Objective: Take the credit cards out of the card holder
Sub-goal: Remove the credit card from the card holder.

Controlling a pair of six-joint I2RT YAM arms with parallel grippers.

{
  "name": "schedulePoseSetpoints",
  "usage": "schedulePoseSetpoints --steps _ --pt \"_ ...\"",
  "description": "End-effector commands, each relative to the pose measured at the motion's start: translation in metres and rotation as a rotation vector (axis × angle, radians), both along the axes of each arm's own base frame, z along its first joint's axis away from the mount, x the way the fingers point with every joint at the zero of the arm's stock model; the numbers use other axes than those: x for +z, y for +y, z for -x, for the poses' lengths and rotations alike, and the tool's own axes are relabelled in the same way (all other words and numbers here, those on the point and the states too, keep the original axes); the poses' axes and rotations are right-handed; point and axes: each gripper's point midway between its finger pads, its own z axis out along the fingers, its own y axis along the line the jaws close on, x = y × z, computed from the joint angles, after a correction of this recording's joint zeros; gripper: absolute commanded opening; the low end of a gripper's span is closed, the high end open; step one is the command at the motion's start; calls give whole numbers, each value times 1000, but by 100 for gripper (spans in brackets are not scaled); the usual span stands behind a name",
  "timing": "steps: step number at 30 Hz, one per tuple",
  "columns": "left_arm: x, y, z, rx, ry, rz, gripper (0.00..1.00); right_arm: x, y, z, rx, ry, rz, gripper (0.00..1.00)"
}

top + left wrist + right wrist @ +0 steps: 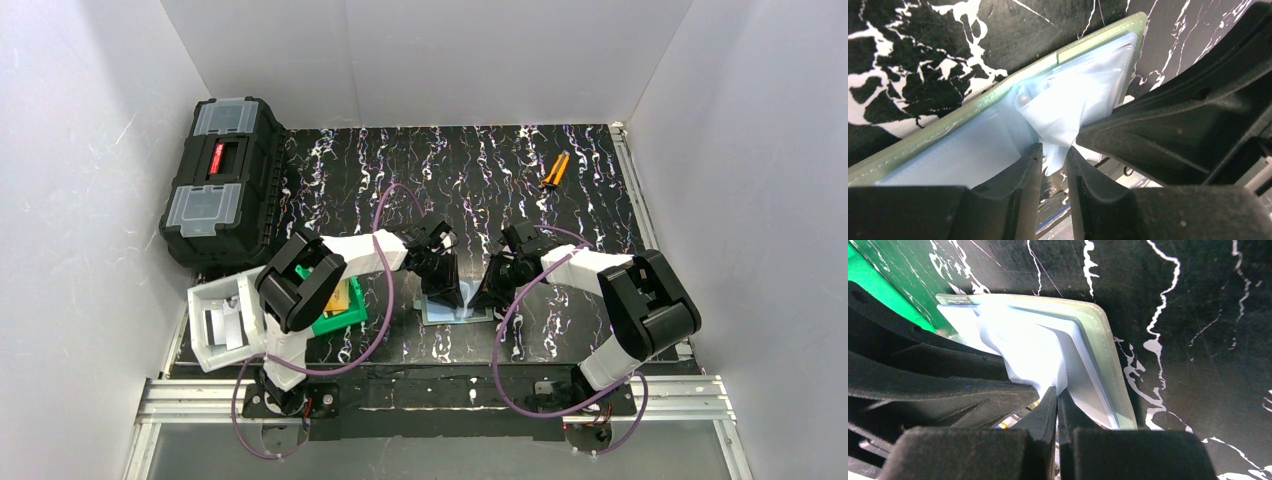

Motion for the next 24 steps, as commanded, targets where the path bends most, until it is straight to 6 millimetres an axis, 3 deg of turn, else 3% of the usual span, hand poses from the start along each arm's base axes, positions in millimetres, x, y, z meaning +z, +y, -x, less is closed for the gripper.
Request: schedulePoseSetpoints --steps 1,8,14,19,24 --pt "33 12 -3 -13 -70 -10 28 -3 -8 -1 -1 -18 53 1" --pt "42 31 -5 -18 -103 -58 50 -3 -10 -1 6 -26 66 1" --pt "46 66 -6 -10 -142 -171 55 -1 -11 -2 7 -29 72 1" --pt "34 97 -5 -9 -160 -309 44 0 -11 -3 10 -34 75 1" --pt "17 97 -5 -15 -145 -326 24 2 -11 -5 13 -39 76 1"
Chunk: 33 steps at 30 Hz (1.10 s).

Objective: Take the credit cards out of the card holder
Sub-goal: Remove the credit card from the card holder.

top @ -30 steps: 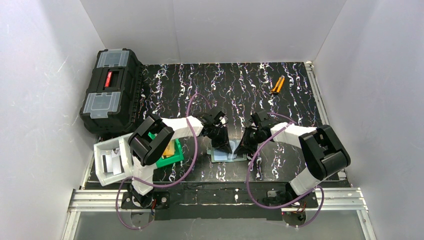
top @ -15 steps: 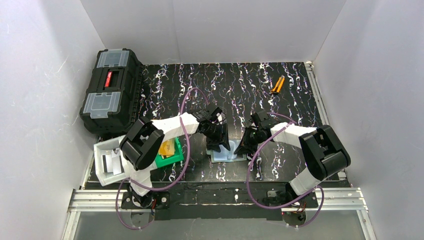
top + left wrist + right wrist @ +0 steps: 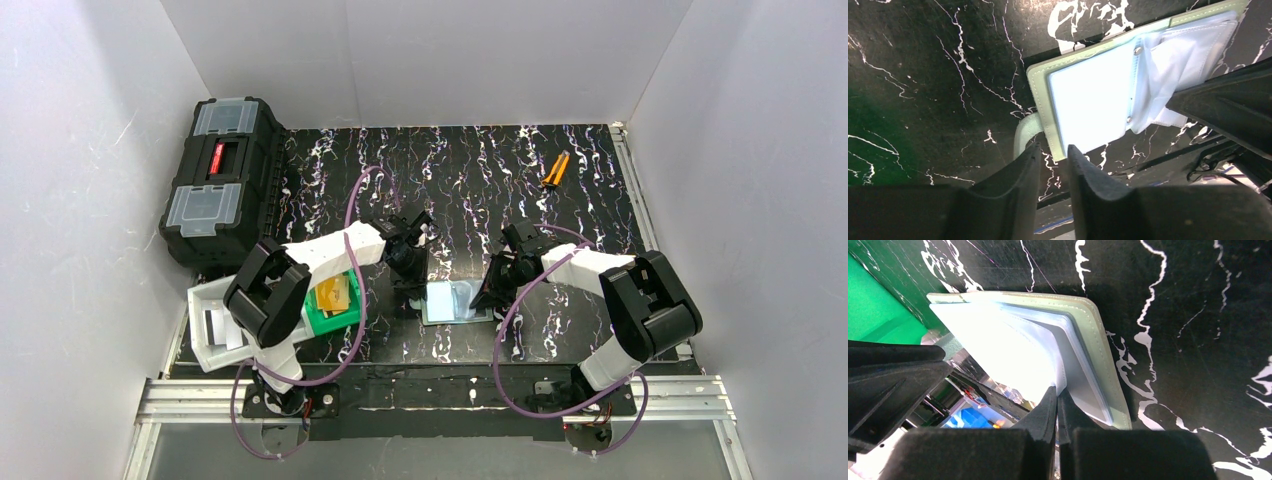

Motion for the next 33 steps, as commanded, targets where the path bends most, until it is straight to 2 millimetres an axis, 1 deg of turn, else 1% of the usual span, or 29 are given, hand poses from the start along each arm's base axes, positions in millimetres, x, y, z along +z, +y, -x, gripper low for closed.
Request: schedulePoseSetpoints --steps 1,3,5,8,13,18,26,29,33 --pt "-10 11 2 -20 -6 -45 21 3 -6 -6 3 -38 46 1" --pt "-18 5 -1 -24 -2 -29 13 3 -5 -6 9 -39 43 1" --pt "-23 1 -3 -28 4 -24 9 4 -4 -7 15 -41 38 1" --pt "-26 -2 -5 -25 4 -23 6 9 -2 -8 21 -55 25 2" --pt "-32 -2 -4 -20 17 -37 2 22 6 -12 37 -79 -24 22" --pt "-33 -2 -3 -16 22 -37 0 35 17 -15 47 -101 -83 41" --pt "-33 -3 -3 -14 24 -30 0 49 36 -17 64 -104 -168 55" --pt "-32 -4 -4 -14 21 -27 0 56 45 -17 74 -105 -195 58" --pt "-30 -4 -4 -15 17 -19 0 54 54 -17 84 -91 -207 62"
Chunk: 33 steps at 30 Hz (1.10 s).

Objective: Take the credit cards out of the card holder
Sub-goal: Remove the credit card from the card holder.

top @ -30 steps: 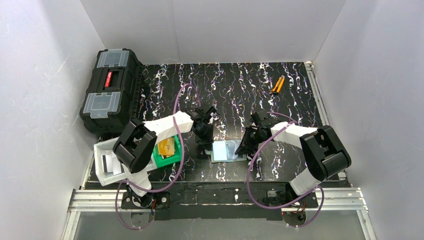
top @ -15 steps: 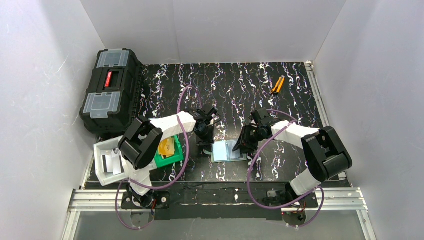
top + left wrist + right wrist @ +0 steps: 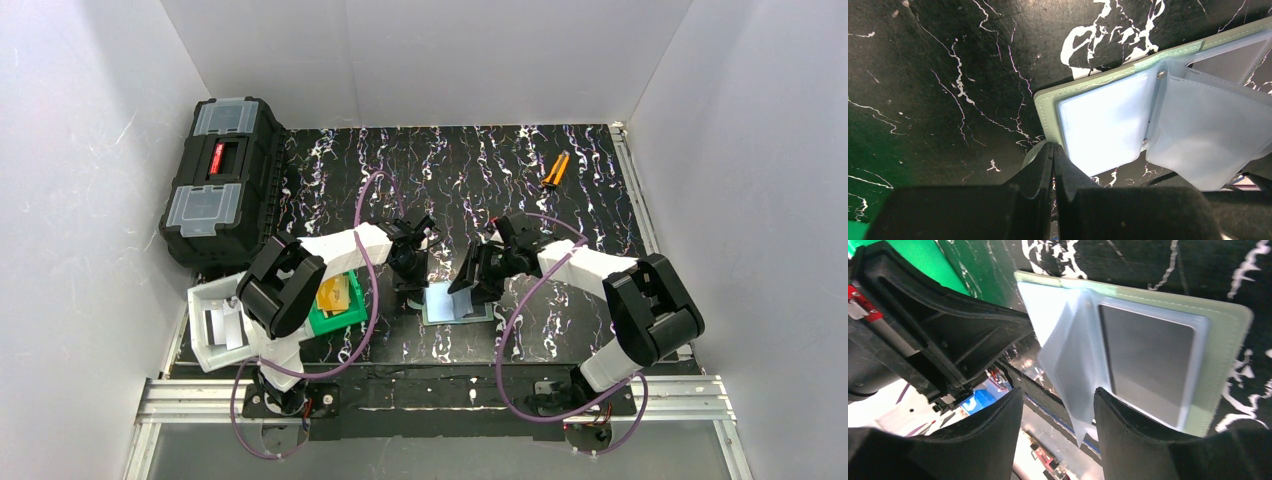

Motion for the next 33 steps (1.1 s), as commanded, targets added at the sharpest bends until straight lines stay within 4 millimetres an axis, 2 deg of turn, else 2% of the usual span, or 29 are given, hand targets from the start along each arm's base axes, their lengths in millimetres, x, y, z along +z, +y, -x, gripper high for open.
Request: schedulePoseSetpoints --steps 1,12,16,23,33 --pt "-1 -3 -1 -2 -4 7 0 16 22 -10 21 -21 -73 63" --pt "16 -3 -1 -9 -39 30 0 9 39 -14 14 27 -107 79" --pt "33 -5 -2 -5 -61 67 1 10 40 -15 11 22 -110 80" --pt "62 -1 -7 16 -102 88 10 8 39 -12 11 26 -101 80" --pt "104 22 -8 48 -178 50 13 25 41 -16 31 -21 -94 80"
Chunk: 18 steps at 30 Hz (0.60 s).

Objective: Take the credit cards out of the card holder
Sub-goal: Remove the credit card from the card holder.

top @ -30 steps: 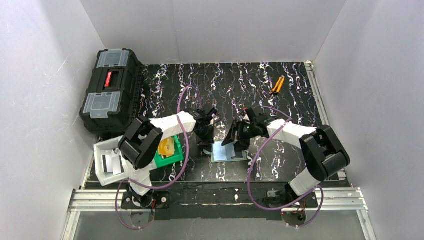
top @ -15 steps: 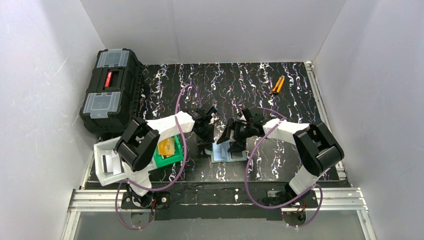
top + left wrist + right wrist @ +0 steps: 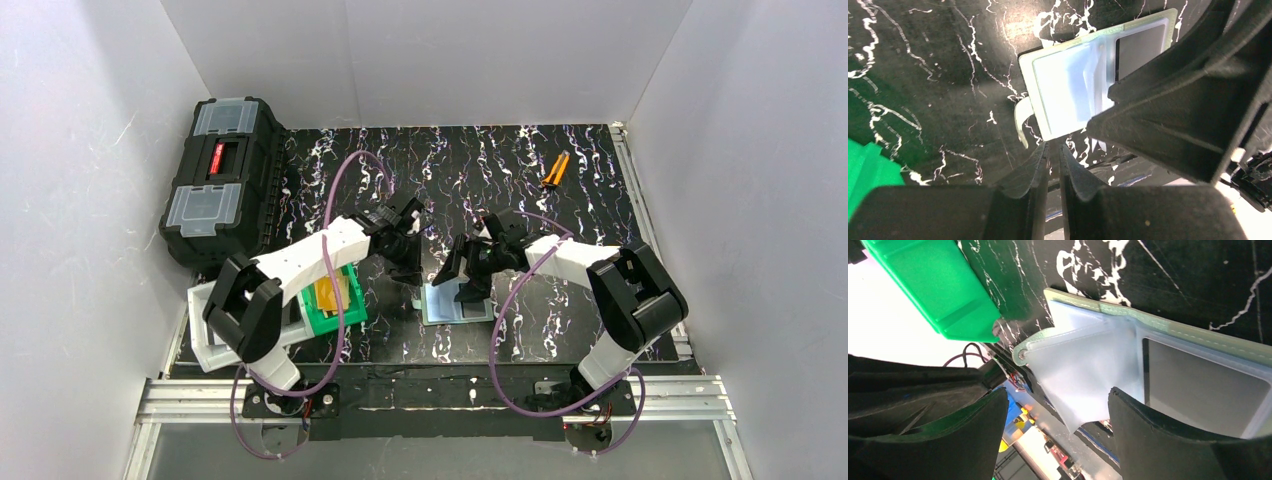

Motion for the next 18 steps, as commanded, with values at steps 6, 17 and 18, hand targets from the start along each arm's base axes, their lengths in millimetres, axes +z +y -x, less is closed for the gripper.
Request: schedulePoseSetpoints --steps 6,17,18 --pt "56 21 1 14 -98 5 14 22 19 -5 89 -102 30 83" --pt "67 22 0 2 -113 7 13 -13 27 -5 124 -45 85 84" --pt "68 22 0 3 -114 7 13 -15 27 -4 124 -40 88 84"
